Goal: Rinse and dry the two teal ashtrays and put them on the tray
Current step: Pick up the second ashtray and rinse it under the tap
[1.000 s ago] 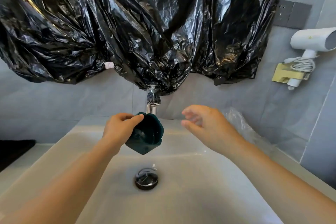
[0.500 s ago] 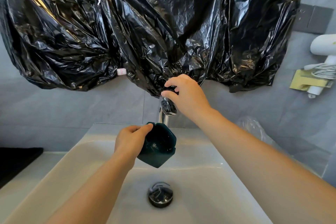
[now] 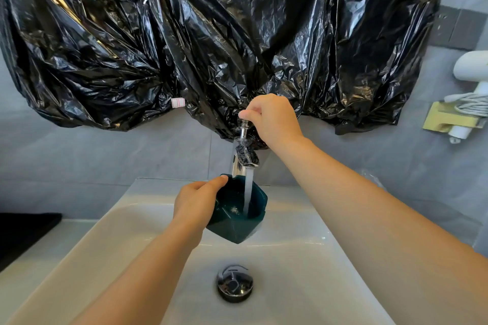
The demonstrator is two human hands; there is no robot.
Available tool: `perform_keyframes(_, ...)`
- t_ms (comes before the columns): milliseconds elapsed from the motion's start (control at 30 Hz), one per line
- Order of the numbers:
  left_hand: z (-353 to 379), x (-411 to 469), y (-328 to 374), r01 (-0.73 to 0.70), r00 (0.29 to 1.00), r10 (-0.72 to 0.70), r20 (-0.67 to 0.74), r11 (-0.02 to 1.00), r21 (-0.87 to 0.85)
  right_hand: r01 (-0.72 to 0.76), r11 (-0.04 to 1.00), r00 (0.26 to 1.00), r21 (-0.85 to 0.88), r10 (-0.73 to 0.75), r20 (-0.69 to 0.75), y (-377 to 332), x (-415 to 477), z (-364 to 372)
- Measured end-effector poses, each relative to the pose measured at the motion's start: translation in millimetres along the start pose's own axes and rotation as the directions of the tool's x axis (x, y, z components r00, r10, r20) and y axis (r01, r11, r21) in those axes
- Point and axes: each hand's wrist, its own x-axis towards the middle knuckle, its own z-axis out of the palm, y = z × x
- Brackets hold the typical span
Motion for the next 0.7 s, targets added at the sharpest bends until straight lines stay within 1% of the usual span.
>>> perform_keyframes(133,-0.3,0.2,-1.0,0.009,1.0,-0.009,0.005,1.0,0.012,-0.034,0.999,0.999,0.018,0.034,0.02,-2.1,-4.8,-1.8)
perform_keyframes(200,0.7,-0.5,-1.8,0.014,1.0,-0.014,0.015,1.0,0.015,-0.102,0.989,0.995,0.107,0.103,-0.005,-1.1,-22.1,-6.8)
perform_keyframes(267,2.2,-1.7,-3.1,0.029,0.999,-0.03,0.029,0.999,0.018,-0.196,0.954,0.976,0.225,0.211,-0.045,4.7,-49.2,-13.1)
perform_keyframes(300,3.2,-2.6,-4.0,0.04,0.999,-0.041,0.035,0.999,0.022,-0.242,0.936,0.966,0.256,0.257,-0.028,9.9,-65.5,-14.7)
perform_keyframes(367,5.3,-3.2,-6.0,0.058,0.997,-0.059,0.049,0.998,0.035,-0.348,0.9,0.937,0.262,0.336,0.093,24.8,-99.9,-10.4)
perform_keyframes(400,6.5,-3.8,-6.9,0.07,0.996,-0.073,0.056,0.997,0.041,-0.419,0.868,0.907,0.268,0.385,0.169,32.1,-116.0,-6.2)
perform_keyframes(467,8.4,-5.6,-8.5,0.103,0.992,-0.106,0.069,0.994,0.038,-0.575,0.763,0.813,0.295,0.493,0.309,46.6,-142.6,3.7)
perform_keyframes(533,9.5,-7.6,-9.2,0.131,0.988,-0.133,0.082,0.991,0.029,-0.719,0.623,0.681,0.308,0.544,0.491,50.8,-156.9,9.6)
perform_keyframes(567,10.3,-8.9,-9.1,0.141,0.986,-0.143,0.091,0.99,0.028,-0.766,0.553,0.625,0.327,0.522,0.58,49.3,-160.1,11.1)
perform_keyframes(600,10.9,-9.8,-9.2,0.15,0.983,-0.153,0.101,0.988,0.029,-0.792,0.493,0.592,0.359,0.48,0.647,47.6,-161.8,12.2)
perform_keyframes(700,11.5,-13.3,-8.5,0.176,0.977,-0.179,0.119,0.984,0.035,-0.827,0.375,0.546,0.418,0.359,0.757,39.7,-163.0,13.8)
